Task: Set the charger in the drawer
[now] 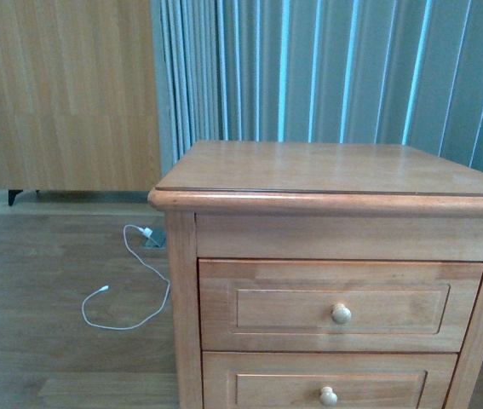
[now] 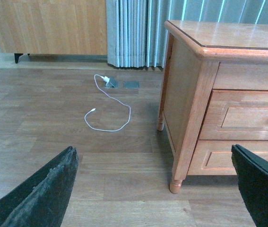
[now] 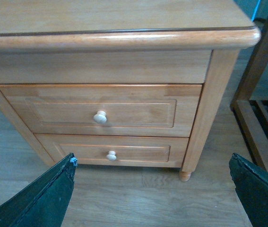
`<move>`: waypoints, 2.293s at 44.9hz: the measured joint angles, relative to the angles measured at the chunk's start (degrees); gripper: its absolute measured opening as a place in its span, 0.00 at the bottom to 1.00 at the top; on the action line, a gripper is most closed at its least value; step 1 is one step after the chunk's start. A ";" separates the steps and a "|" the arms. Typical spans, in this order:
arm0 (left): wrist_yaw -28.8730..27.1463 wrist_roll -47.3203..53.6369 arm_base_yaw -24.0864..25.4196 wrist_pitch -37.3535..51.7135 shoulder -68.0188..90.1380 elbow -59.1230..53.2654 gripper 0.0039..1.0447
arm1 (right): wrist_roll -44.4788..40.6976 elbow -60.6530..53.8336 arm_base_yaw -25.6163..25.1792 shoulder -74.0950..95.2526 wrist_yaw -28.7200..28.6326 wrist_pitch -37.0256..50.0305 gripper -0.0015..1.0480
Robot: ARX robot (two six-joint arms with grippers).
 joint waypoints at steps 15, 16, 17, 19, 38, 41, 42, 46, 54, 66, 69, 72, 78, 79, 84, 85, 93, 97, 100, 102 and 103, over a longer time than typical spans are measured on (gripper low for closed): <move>-0.02 0.00 0.00 0.00 0.00 0.00 0.94 | 1.66 -3.76 -6.16 -11.32 -1.97 -4.42 0.92; -0.02 0.00 0.00 0.00 0.00 0.00 0.94 | 1.68 -3.76 -6.16 -11.32 -2.01 -4.42 0.92; 0.00 0.00 0.00 0.00 0.00 0.00 0.94 | 1.70 -3.76 -6.16 -11.32 -2.01 -4.42 0.92; 0.00 0.00 0.00 0.00 0.00 0.00 0.94 | 1.70 -3.76 -6.16 -11.32 -2.01 -4.42 0.92; -0.02 -0.02 0.00 0.00 0.00 0.00 0.94 | 1.86 -3.76 -6.16 -11.32 -2.01 -4.42 0.92; 0.00 0.00 0.00 0.00 0.00 0.00 0.94 | 1.86 -3.76 -6.16 -11.32 -2.01 -4.42 0.92; 0.00 0.00 0.00 0.00 0.00 0.00 0.94 | 1.86 -3.76 -6.16 -11.32 -2.01 -4.42 0.92; 0.00 -0.02 0.00 0.00 0.00 0.00 0.94 | 1.86 -3.76 -6.16 -11.32 -2.01 -4.42 0.92; 0.00 0.00 0.00 0.00 0.00 0.00 0.94 | 1.86 -3.76 -6.16 -11.32 -2.01 -4.42 0.92; 0.00 0.00 0.00 0.00 0.00 0.00 0.94 | -1.38 -12.31 -2.21 -15.65 5.16 10.36 0.55; -0.02 -0.02 0.00 0.00 0.00 0.00 0.94 | -1.64 -13.55 -0.26 -17.11 5.97 10.12 0.45; 0.00 0.00 0.00 0.00 0.00 0.00 0.94 | -1.81 -14.75 0.39 -18.82 5.99 9.57 0.33; 0.00 0.00 0.00 0.00 0.00 0.00 0.94 | -1.84 -16.81 0.42 -22.32 6.27 8.09 0.08; -0.02 0.00 0.00 0.00 0.00 0.00 0.94 | -1.84 -17.03 0.42 -22.82 6.27 7.80 0.05; -0.02 0.00 0.00 0.00 0.00 0.00 0.94 | -2.01 -17.92 0.42 -25.22 6.25 6.43 0.02; -0.02 0.00 0.00 0.00 0.00 0.00 0.94 | -2.01 -18.08 0.44 -25.70 6.25 6.12 0.02; -0.02 0.00 0.00 0.00 0.00 0.00 0.94 | -2.01 -19.37 0.44 -29.57 6.25 3.56 0.02; 0.00 0.00 0.00 0.00 0.00 0.00 0.94 | -2.01 -20.00 0.46 -31.93 6.27 1.84 0.02; -0.02 0.00 0.00 0.00 0.00 0.00 0.94 | -2.01 -20.83 0.46 -32.85 6.25 2.16 0.02; 0.00 0.00 0.00 0.00 0.00 0.00 0.94 | -2.01 -21.77 0.46 -33.57 6.25 2.47 0.02; -0.02 0.00 0.00 0.00 0.00 0.00 0.94 | -2.03 -21.97 0.46 -33.94 6.27 2.16 0.02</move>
